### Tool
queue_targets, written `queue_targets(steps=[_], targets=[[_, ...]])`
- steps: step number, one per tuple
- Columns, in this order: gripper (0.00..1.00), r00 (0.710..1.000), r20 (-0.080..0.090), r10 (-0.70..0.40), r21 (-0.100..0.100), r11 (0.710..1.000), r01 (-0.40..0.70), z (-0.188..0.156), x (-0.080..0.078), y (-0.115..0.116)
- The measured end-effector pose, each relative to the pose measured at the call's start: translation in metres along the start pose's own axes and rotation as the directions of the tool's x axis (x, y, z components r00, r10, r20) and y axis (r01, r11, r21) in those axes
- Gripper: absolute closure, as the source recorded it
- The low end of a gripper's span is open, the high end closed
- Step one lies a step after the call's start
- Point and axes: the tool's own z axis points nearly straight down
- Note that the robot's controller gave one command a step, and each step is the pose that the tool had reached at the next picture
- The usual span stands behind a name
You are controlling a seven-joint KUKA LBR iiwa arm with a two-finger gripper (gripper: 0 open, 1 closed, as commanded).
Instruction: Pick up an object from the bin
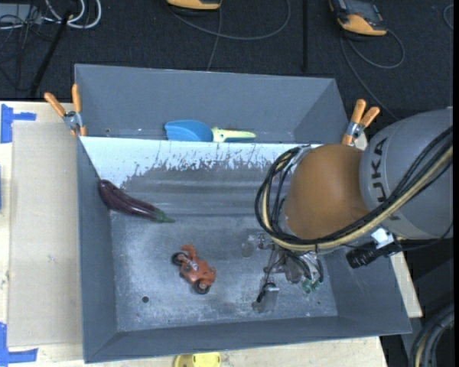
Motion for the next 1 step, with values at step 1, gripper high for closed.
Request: queue_targets(steps=[1], targets=[[0.00, 1.000, 0.008, 0.001, 0.000, 1.000, -0.001, -0.0042, -0.0018, -0.0002]])
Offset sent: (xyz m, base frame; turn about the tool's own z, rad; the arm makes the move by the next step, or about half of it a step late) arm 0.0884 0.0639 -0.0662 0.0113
